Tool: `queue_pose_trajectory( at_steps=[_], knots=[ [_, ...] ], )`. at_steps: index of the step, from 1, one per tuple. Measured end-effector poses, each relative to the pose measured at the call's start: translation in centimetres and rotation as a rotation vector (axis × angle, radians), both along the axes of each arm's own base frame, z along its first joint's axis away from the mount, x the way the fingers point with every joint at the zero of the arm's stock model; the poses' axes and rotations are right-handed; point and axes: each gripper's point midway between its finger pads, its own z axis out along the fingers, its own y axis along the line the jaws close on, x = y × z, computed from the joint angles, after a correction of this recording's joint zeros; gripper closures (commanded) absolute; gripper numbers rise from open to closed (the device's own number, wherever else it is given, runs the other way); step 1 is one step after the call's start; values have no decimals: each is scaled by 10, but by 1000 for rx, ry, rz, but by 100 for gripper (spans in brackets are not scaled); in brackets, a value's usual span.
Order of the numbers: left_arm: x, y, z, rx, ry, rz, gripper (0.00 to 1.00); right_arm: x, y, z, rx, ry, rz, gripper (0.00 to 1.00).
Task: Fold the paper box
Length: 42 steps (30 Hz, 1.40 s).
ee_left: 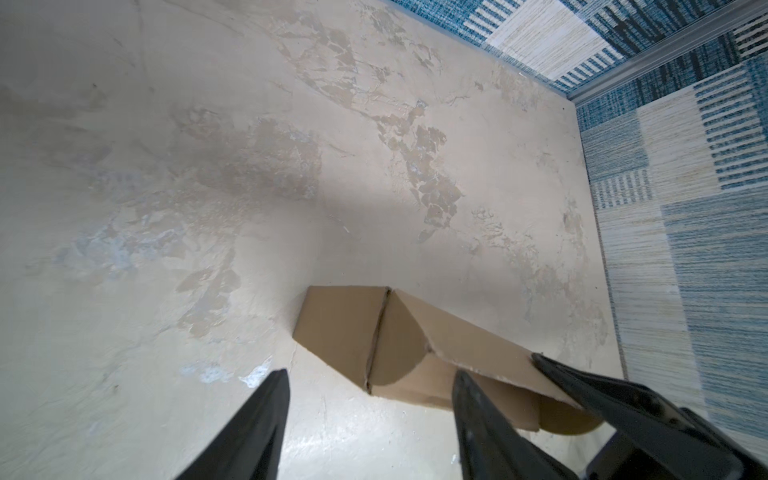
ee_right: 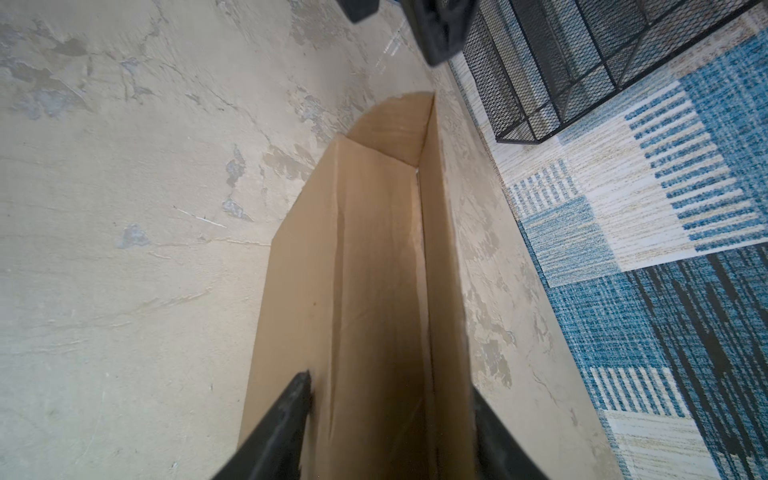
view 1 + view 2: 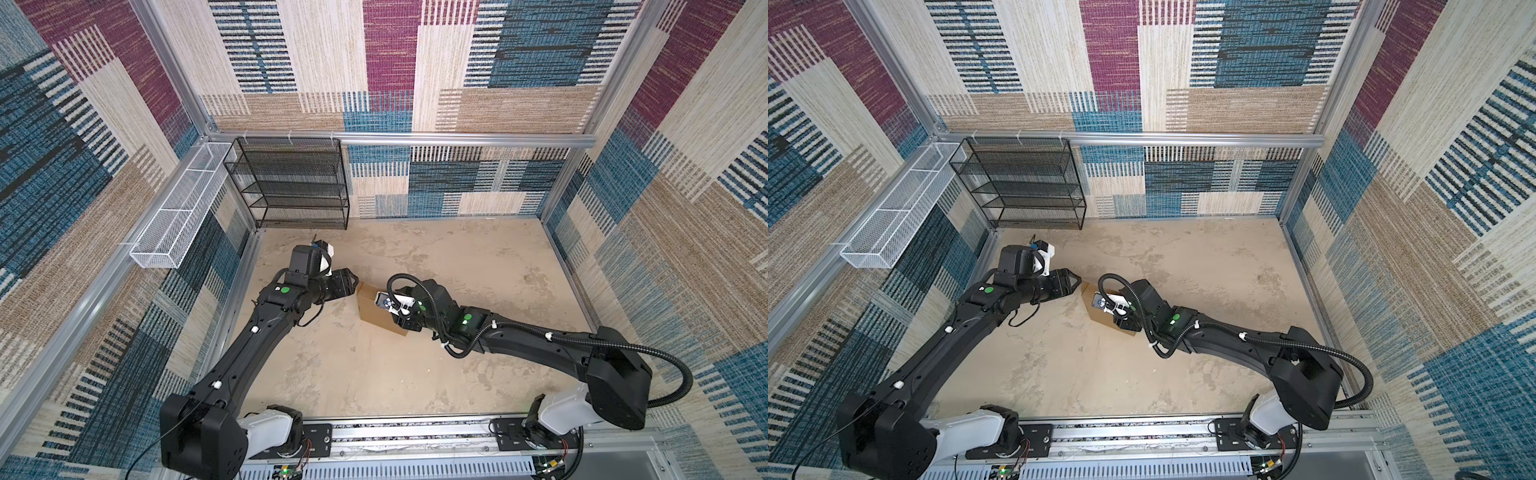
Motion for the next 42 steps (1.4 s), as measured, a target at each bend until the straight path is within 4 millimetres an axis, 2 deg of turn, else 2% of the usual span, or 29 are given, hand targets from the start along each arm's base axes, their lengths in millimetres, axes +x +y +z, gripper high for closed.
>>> queue_pose_trajectory(
  at_steps=[1,2,4,9,15,21,34,37,39,42],
  knots=[
    [3,-3,-2,-13,7,-9,32,0,0,0,1,2,3,46],
    [6,-6,-3,-26,11,-17,27,-1,1,0,1,3,4,46],
    [11,-12,-6,-46,19,-31,9,-1,1,0,1,3,5,46],
    [18,-19,-11,-82,34,-39,9,-1,1,0,-2,0,9,47],
    [20,-24,-11,-108,32,-52,19,-1,1,0,-3,-1,10,47],
    [13,-25,-26,-122,69,-58,26,-1,2,-2,-3,1,13,48],
    [6,-29,-40,-167,88,-58,46,-1,2,-7,-11,10,15,48],
    [6,-31,-41,-181,85,-64,51,-1,2,-7,-11,10,15,41],
    [7,-31,-41,-184,80,-62,54,-1,2,-6,-9,9,15,32],
    [7,-31,-42,-187,76,-59,59,-2,1,0,4,1,14,29]
  ],
)
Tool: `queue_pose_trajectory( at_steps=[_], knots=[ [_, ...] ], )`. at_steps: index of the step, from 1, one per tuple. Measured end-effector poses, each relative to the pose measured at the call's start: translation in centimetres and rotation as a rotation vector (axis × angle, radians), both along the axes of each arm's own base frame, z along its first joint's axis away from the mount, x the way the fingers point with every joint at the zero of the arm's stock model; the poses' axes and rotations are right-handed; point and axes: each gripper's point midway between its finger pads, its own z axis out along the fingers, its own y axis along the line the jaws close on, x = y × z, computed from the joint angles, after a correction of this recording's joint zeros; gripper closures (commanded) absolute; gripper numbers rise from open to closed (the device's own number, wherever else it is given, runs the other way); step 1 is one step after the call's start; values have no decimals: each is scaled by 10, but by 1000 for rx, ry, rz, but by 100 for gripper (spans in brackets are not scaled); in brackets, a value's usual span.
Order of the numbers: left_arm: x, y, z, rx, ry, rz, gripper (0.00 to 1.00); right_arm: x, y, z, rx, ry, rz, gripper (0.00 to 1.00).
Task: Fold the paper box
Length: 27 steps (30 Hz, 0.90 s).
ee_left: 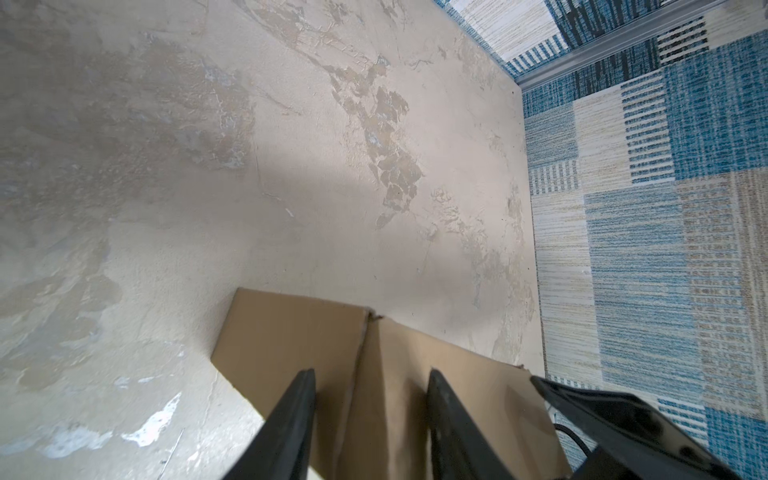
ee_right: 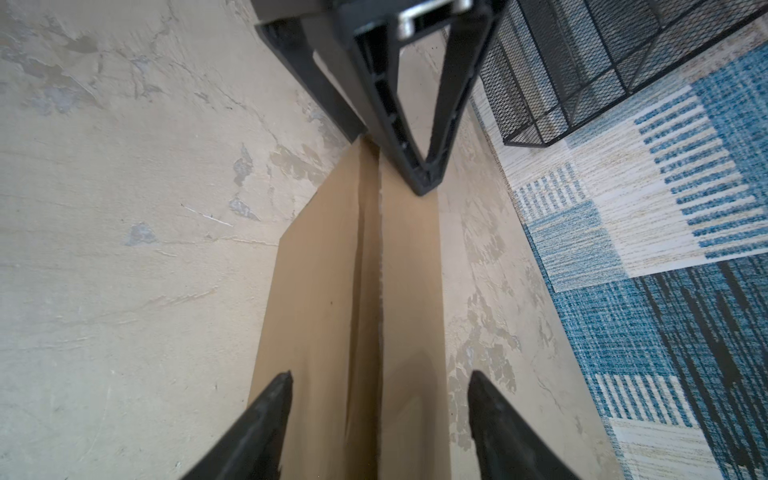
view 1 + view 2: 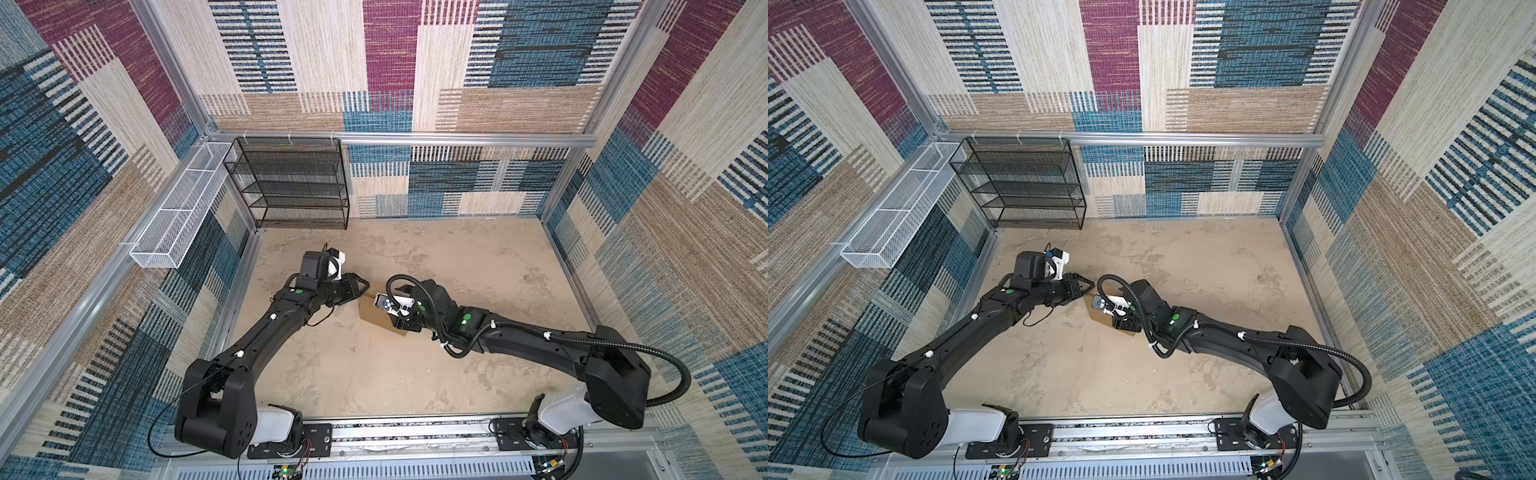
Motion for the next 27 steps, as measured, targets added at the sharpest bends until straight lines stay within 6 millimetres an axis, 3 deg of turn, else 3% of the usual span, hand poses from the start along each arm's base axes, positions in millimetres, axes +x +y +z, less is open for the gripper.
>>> queue_pose_trajectory(
  at_steps=[9,17,23,27],
  knots=[
    [1,3,-2,11,-13,17,65,-11,0,20,91,17,21,24],
    [3,3,-1,8,-24,22,67,-27,5,68,296,72,66,24],
    [4,4,-1,10,-28,25,69,-15,-2,105,497,195,-56,30],
    [4,6,0,17,-31,33,70,-8,-7,114,610,330,-184,36]
  ],
)
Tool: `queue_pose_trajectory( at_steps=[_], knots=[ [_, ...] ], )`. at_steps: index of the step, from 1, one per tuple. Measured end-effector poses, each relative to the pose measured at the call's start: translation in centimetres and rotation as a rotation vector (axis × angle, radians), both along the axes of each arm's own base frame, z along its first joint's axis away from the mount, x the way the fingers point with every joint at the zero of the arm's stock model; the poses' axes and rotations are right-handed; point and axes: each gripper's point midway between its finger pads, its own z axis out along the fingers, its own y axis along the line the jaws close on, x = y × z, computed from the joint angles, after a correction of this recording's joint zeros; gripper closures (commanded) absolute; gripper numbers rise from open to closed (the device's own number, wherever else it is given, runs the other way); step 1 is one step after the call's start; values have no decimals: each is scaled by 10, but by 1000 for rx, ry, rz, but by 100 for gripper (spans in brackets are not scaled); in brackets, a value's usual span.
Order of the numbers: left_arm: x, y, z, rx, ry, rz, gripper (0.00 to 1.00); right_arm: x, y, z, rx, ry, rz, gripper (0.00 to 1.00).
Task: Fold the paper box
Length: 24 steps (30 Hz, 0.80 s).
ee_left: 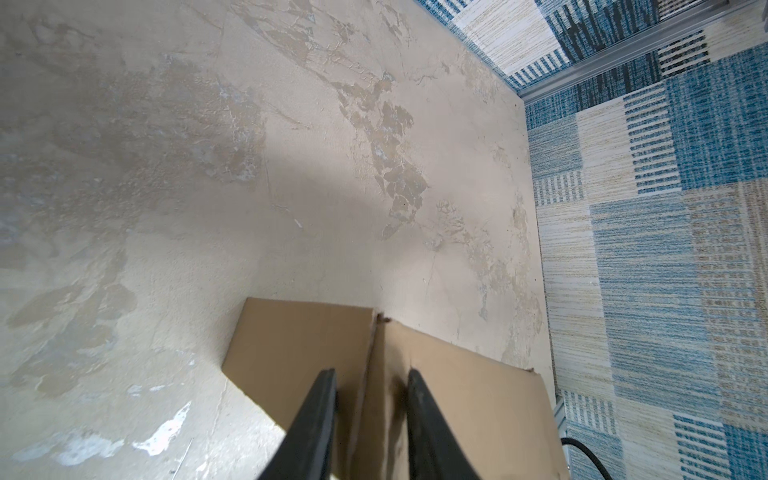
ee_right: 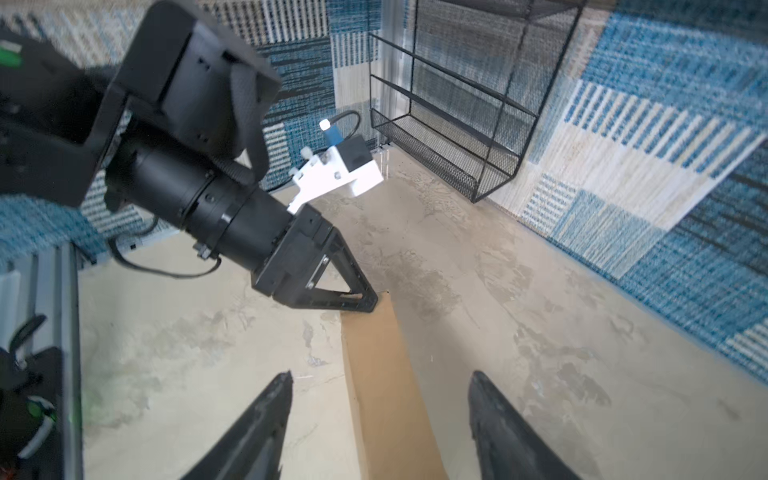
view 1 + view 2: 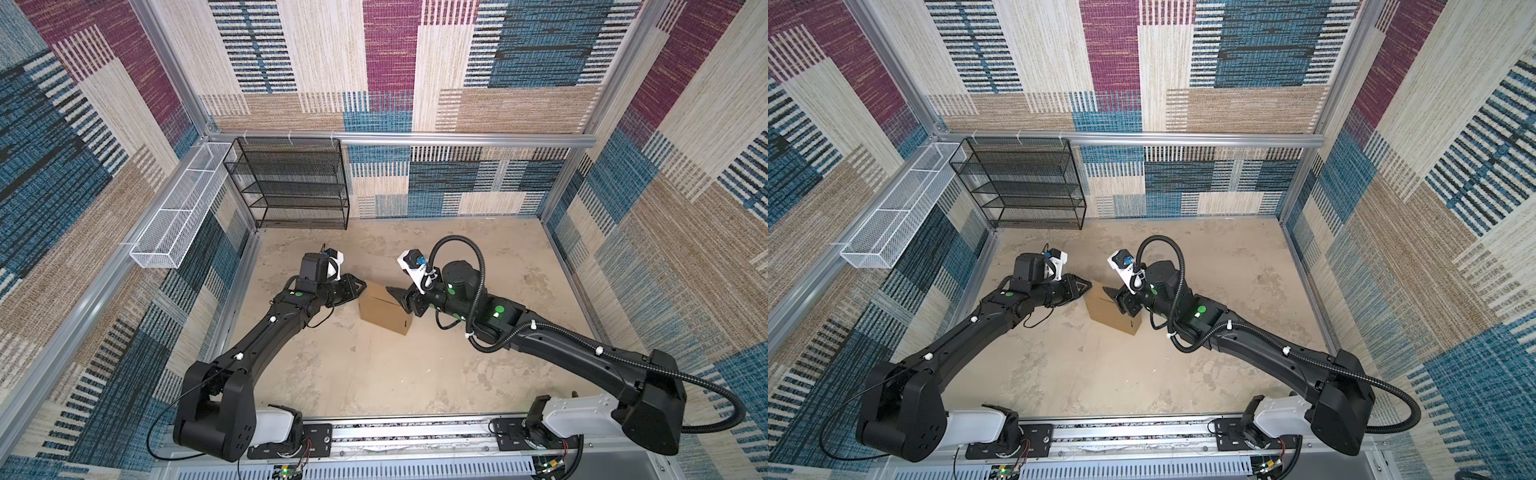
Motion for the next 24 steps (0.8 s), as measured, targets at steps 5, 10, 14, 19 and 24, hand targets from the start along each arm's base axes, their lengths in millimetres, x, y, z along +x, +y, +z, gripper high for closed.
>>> queue_pose_trajectory(
  at_steps=[5,10,14,19,24],
  knots=[
    [0,0,0,2,-2,2,68,-2,-9,-20,93,249,-123,46],
    [0,0,0,2,-4,2,67,-10,-26,-35,190,433,-242,50],
    [-1,1,0,-3,-10,4,67,-16,-38,-49,262,553,-321,52],
    [-3,2,-1,-9,-17,10,67,-19,-46,-74,316,680,-408,52],
    [-4,2,-1,-12,-19,12,67,-14,-54,-90,395,775,-467,52]
  ],
)
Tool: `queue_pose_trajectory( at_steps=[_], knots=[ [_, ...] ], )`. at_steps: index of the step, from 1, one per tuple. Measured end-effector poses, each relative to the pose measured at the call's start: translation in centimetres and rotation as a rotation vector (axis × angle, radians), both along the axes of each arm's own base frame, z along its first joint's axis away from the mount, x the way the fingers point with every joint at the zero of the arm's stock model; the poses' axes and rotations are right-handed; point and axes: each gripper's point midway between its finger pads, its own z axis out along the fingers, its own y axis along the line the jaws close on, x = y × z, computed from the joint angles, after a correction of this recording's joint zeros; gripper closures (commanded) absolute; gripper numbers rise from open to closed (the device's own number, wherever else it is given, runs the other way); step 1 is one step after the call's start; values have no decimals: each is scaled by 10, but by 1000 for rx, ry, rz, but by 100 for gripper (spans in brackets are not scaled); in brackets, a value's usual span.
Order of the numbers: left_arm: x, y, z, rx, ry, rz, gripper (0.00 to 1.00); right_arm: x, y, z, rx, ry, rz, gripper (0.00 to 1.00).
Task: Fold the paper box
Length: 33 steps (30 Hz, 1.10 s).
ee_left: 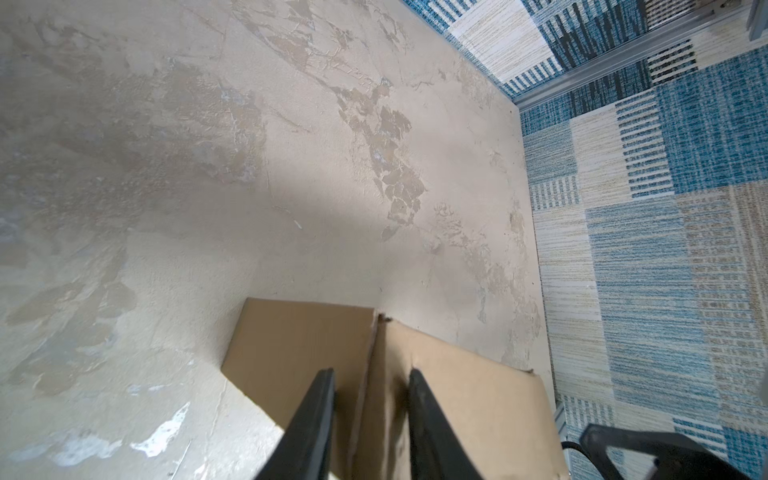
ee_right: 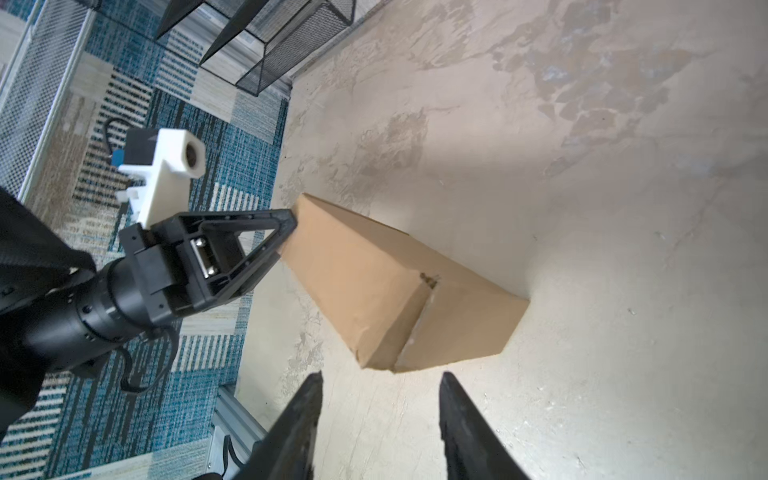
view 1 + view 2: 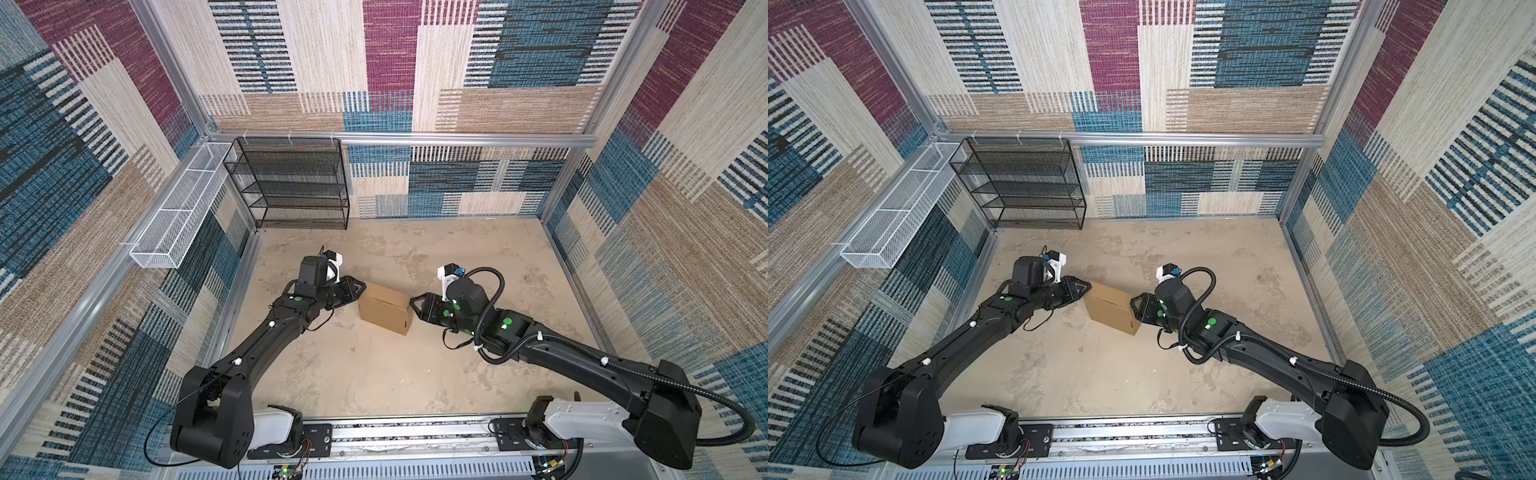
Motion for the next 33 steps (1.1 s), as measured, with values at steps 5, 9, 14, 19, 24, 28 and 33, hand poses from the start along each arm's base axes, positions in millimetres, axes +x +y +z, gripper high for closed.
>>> queue_pose_trajectory(
  at_steps=[5,9,14,19,24,28,33],
  knots=[
    [0,0,0,0,-1,0,68,7,-3,-5,60,43,-32,53],
    [0,0,0,0,-1,0,67,13,0,-9,85,63,-33,53],
    [0,0,0,0,0,-1,68,15,6,-17,97,88,-19,53],
    [1,-1,0,-2,-3,-2,67,19,8,-21,113,104,-18,54],
    [3,-1,-1,-3,-5,-3,68,20,13,-24,126,111,-3,54],
    [4,-2,-1,-5,-9,-4,68,21,17,-28,132,122,13,56],
    [5,-2,-1,-5,-9,-3,64,22,18,-30,145,128,18,61]
  ],
)
